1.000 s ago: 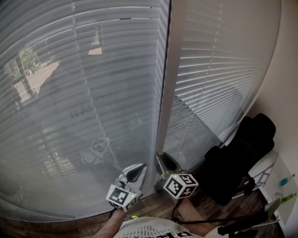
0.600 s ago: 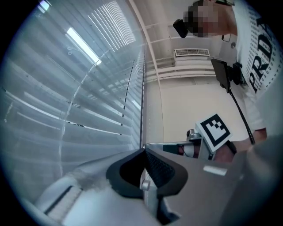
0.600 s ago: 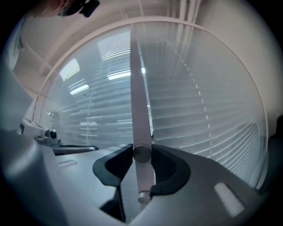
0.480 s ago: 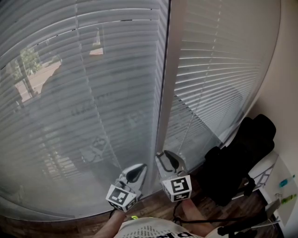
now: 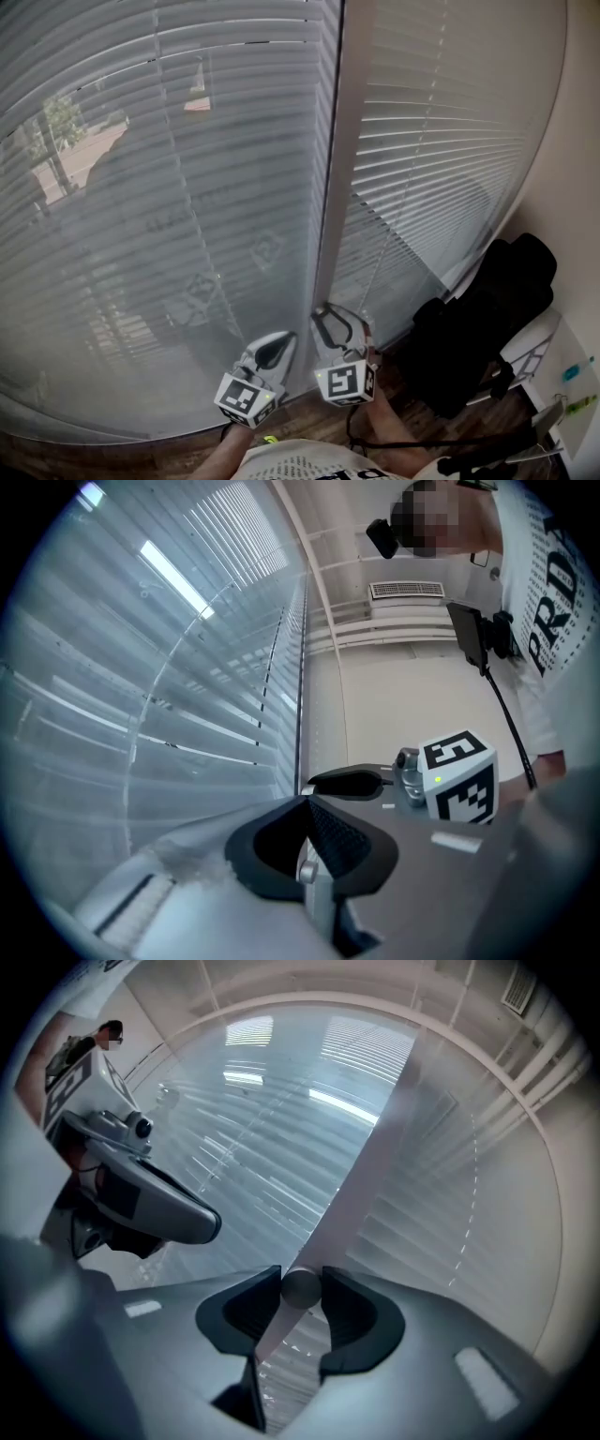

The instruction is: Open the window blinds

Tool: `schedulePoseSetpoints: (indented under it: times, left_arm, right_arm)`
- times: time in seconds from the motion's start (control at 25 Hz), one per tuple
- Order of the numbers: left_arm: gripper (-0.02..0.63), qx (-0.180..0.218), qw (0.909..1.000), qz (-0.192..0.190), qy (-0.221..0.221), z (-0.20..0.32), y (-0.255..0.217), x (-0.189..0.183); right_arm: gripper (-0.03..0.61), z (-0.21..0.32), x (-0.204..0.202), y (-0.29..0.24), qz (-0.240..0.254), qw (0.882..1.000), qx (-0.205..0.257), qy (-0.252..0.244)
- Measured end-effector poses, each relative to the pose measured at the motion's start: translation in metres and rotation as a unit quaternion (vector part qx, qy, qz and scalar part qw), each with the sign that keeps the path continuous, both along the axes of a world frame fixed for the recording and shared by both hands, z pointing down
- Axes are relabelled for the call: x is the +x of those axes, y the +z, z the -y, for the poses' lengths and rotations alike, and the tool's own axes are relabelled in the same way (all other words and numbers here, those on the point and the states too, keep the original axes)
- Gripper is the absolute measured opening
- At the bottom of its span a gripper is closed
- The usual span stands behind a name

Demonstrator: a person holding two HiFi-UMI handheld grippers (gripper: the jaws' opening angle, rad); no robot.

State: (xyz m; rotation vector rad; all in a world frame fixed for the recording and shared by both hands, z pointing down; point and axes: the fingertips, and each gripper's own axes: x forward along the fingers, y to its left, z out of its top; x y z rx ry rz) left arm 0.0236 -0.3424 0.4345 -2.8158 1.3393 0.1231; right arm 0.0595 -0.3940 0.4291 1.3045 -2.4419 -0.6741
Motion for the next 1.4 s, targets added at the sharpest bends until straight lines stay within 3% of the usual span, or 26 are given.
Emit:
schedulePoseSetpoints:
  times: [0.28, 0.76, 1.4]
  left_arm:
    - [-0.008, 0.004, 1.0, -0.003, 0.0, 0.001, -0.001, -0.003]
    - [-0.008, 0.001, 1.0, -0.003, -0.005, 0.002, -0.002, -0.006]
    - [-0.008, 0.005, 1.0, -0.005, -0.002, 0.0, -0.004, -0.007]
  right_arm:
    - [0.14, 0.0, 0.0, -0.001, 0.022, 1.0, -0.011, -0.005]
    - [0.135, 0.004, 0.005, 0.0, 0.106, 0.992, -0.062, -0.004]
    - [0.135, 0.009, 0.013, 0.002, 0.264, 0.952, -0.156, -0.009]
